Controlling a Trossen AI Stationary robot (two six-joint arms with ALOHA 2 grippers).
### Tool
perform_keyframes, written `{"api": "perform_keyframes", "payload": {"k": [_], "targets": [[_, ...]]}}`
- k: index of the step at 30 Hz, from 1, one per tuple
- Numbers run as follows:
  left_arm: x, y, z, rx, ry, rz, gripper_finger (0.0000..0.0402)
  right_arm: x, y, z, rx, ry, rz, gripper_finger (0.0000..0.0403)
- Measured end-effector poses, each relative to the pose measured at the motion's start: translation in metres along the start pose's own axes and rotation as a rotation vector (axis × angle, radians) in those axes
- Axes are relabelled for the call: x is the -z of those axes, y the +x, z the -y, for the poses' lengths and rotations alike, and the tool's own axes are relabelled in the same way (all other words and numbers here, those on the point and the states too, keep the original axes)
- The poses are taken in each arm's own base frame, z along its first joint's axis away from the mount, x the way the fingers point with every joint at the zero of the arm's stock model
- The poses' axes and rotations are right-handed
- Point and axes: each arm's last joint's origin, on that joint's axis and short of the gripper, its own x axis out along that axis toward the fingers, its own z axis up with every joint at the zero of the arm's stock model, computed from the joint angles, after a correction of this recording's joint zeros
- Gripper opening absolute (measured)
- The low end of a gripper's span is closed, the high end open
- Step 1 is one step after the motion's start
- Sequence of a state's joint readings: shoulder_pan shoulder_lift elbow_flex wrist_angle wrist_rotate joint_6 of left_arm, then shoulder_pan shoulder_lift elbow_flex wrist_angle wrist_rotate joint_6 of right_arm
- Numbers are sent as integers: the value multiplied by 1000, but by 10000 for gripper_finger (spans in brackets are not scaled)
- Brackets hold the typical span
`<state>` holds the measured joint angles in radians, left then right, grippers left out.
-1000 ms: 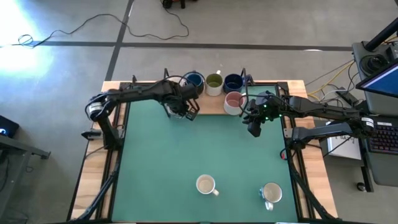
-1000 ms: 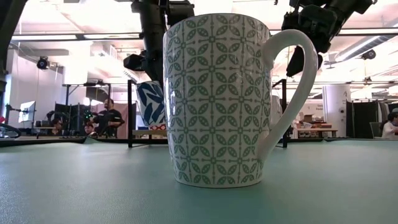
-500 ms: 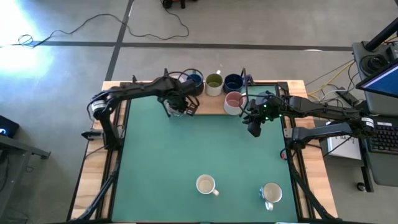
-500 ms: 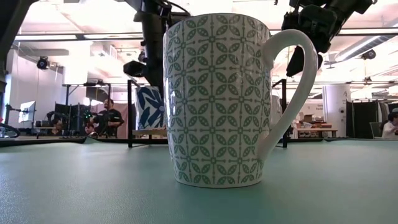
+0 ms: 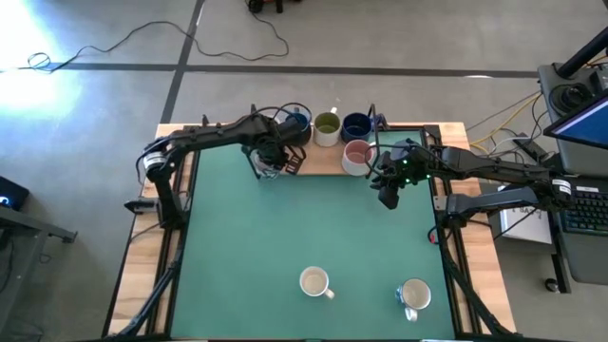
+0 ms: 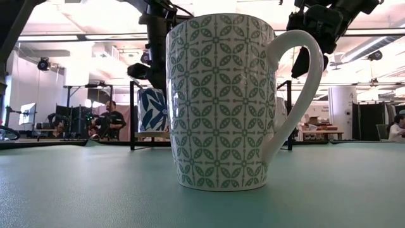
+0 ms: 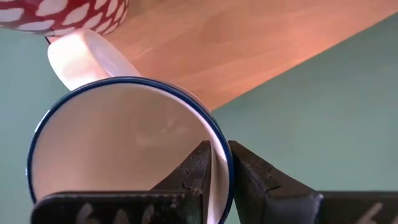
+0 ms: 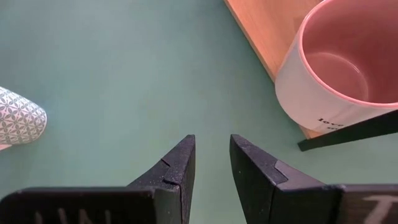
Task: Place coffee mugs
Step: Put the blue pattern mug on the shelf
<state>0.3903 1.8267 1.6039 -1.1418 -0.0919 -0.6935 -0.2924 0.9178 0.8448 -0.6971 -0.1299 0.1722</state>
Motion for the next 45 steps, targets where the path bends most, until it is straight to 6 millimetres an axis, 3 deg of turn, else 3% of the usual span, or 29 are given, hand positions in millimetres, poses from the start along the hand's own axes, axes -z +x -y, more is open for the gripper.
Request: {"api": "perform_keyframes", "payload": {"k": [22, 33, 45], "targets": [[-21, 2, -19, 15, -127, 49, 37, 0, 0, 0, 0, 0, 1, 89], [-19, 2, -18, 9, -162, 38, 37, 0, 0, 0, 0, 0, 0, 89], [-16, 2, -12, 19, -267, 42, 80, 0, 0, 0, 0, 0, 0, 89]]}}
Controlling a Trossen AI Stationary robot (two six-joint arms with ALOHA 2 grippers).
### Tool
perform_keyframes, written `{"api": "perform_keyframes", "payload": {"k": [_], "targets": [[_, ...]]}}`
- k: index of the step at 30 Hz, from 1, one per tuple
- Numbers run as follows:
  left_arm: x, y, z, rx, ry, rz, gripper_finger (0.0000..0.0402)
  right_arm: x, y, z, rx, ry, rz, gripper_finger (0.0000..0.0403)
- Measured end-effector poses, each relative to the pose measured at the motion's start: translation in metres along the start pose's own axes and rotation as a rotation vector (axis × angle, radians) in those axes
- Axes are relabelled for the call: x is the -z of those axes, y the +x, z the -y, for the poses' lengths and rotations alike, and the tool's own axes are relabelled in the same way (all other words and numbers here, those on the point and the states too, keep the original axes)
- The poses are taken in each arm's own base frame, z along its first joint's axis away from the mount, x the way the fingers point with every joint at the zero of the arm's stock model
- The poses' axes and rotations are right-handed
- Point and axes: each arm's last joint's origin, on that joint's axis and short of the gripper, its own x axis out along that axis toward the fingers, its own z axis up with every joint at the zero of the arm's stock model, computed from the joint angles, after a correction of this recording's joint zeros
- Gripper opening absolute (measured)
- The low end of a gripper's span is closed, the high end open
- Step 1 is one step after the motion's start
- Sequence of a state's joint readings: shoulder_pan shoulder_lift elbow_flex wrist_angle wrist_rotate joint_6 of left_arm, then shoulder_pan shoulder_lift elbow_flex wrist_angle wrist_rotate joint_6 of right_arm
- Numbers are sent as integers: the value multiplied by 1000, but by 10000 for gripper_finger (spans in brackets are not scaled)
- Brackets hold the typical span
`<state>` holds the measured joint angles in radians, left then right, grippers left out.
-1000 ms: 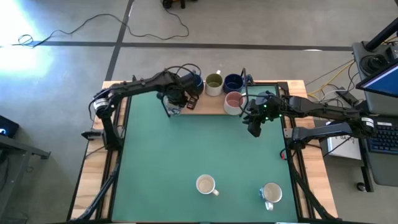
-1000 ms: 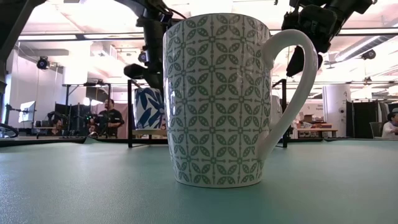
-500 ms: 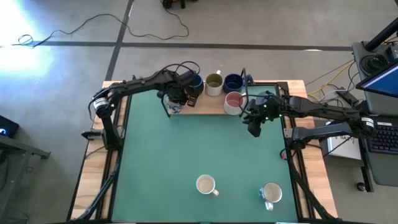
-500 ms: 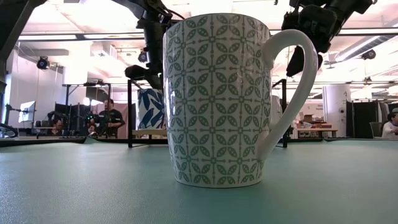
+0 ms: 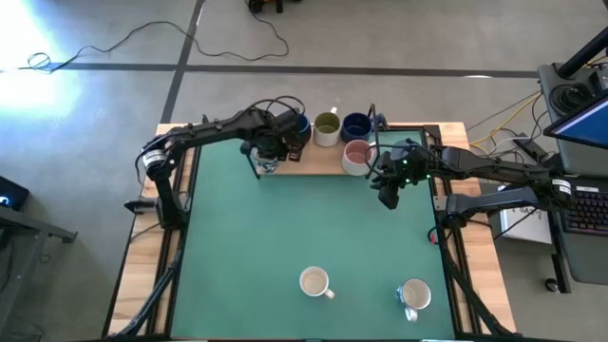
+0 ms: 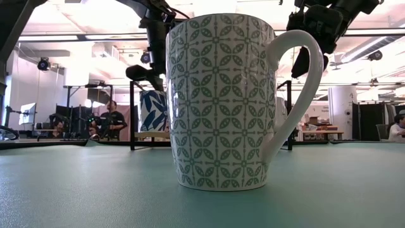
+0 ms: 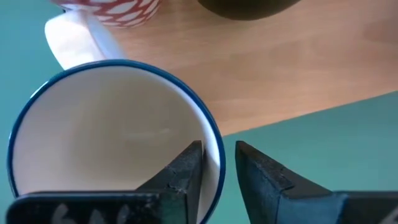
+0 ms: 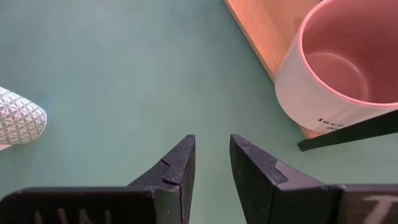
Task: Place coffee mugs
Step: Put the blue pattern mug on the shelf
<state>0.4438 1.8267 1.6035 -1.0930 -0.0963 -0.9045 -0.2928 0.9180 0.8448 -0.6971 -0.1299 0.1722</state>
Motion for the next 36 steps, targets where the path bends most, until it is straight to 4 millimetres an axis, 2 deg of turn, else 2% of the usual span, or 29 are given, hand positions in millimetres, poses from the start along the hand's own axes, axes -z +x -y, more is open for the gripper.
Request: {"api": "perform_keyframes", "payload": {"k": [12, 17, 23, 36], "targets": [[1, -3, 0, 1, 59, 13, 80, 0, 0, 0, 0, 0, 0, 89], [2, -16, 0, -14, 112, -1, 80, 0, 0, 0, 0, 0, 1, 89], [4, -38, 3, -18, 244, -16, 80, 0, 0, 0, 0, 0, 1, 89], [15, -41, -2, -48, 516, -129, 80, 0, 0, 0, 0, 0, 0, 89]]}}
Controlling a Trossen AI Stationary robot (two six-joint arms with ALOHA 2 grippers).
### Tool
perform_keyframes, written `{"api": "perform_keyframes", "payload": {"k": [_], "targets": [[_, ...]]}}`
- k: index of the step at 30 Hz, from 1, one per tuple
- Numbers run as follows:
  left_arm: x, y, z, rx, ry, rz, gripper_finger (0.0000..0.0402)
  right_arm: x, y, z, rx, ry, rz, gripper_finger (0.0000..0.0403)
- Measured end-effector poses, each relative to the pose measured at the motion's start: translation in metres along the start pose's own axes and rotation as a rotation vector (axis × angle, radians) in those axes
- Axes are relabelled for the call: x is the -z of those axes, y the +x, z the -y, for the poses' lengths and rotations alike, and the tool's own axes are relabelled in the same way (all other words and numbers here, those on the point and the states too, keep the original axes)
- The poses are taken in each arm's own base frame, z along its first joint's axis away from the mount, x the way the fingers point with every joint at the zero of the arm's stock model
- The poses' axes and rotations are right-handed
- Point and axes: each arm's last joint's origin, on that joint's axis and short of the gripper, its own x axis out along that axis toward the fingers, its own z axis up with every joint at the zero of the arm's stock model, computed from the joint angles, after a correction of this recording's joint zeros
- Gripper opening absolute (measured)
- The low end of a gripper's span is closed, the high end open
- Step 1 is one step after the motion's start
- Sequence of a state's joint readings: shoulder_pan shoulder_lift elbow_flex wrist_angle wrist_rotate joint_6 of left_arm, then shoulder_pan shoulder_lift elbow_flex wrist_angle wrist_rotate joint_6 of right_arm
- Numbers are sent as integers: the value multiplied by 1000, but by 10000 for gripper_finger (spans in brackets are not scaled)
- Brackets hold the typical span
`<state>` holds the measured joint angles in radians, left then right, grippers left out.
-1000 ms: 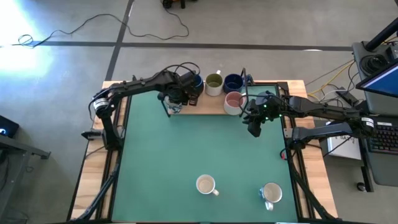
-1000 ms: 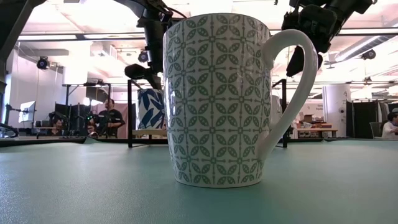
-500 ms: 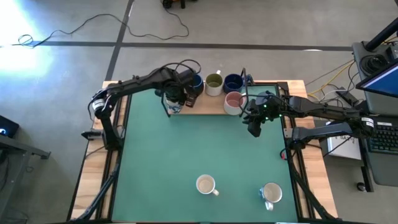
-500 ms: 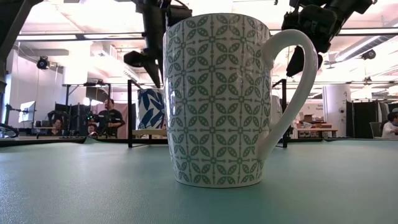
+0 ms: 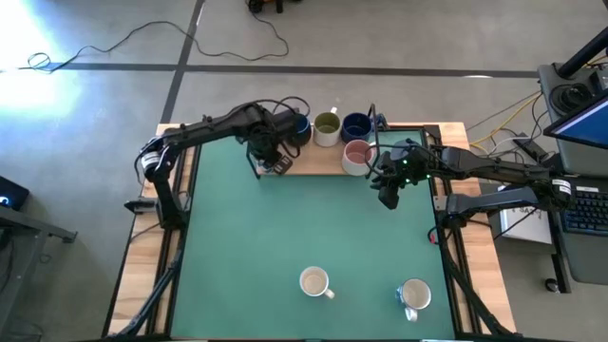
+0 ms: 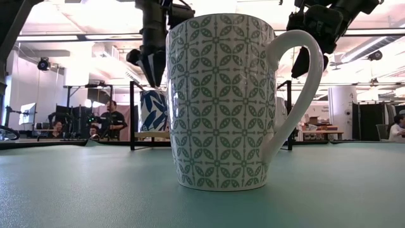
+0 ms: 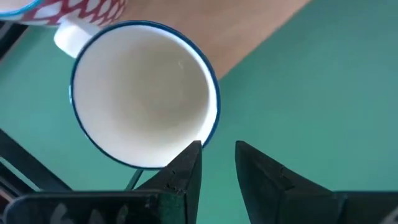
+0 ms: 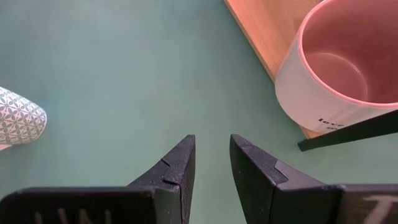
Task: Place coffee mugs
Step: Put the blue pattern mug on the shelf, then adjust the blue pattern mug
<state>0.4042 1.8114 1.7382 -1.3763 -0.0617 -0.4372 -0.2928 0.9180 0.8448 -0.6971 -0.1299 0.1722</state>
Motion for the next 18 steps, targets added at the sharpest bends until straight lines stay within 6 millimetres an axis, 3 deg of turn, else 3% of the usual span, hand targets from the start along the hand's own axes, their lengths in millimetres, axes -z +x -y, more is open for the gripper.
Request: {"api": "perform_keyframes", "payload": {"k": [11, 18], "targets": [[2, 0, 0, -8, 177, -14, 80, 0, 0, 0, 0, 0, 1, 89], [-2, 12, 2, -42, 228, -52, 80, 0, 0, 0, 0, 0, 1, 89]]}}
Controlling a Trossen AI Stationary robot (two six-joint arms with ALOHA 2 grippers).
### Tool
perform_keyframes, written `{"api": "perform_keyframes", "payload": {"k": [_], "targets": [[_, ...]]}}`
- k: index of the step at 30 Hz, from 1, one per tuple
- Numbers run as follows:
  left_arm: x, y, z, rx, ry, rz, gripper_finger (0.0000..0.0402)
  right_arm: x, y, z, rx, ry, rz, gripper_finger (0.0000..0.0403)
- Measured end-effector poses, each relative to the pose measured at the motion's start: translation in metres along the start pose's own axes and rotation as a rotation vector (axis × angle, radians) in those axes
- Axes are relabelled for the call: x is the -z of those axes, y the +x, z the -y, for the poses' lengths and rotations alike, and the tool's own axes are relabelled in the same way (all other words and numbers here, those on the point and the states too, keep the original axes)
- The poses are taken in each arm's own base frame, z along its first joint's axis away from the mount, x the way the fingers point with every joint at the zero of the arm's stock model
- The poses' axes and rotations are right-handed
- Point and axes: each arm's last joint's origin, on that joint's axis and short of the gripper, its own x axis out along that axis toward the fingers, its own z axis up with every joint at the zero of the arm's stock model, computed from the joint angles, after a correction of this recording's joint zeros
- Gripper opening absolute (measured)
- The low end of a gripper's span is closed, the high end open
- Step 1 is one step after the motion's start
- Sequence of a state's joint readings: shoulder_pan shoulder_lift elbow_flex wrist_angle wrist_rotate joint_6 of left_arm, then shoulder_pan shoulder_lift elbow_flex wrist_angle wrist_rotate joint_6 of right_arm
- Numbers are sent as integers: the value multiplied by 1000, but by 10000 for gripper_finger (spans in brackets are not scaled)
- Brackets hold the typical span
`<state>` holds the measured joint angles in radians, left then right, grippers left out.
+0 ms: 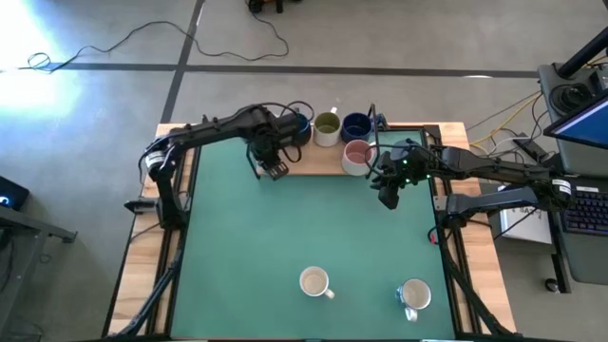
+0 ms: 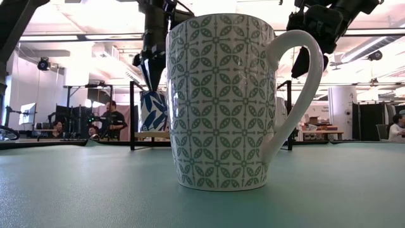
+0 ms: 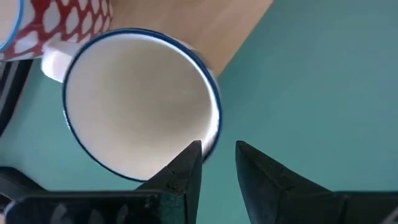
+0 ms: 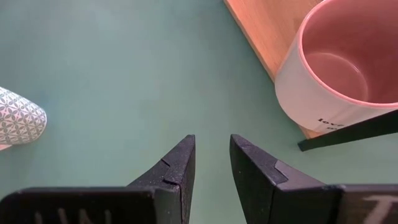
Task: Place coffee mugs
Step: Adjust the blue pattern mug
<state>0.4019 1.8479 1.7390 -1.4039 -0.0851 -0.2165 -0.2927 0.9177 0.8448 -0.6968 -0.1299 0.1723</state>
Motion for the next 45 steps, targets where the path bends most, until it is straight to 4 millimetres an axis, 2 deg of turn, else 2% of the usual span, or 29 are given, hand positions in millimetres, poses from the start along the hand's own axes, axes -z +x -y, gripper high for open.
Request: {"api": "perform_keyframes", "payload": {"k": [4, 15, 24, 31, 45], "targets": [[-4, 9, 1, -10, 27, -24, 80, 0, 0, 0, 0, 0, 0, 89], [-7, 14, 2, -28, 29, -33, 71, 0, 0, 0, 0, 0, 0, 89], [-8, 15, 2, -29, -9, -32, 8, 0, 0, 0, 0, 0, 0, 89], [-9, 15, 2, -25, -44, -22, 10, 0, 0, 0, 0, 0, 0, 89], [-18, 16, -15, 28, -274, 22, 10, 0, 0, 0, 0, 0, -1, 89]]}}
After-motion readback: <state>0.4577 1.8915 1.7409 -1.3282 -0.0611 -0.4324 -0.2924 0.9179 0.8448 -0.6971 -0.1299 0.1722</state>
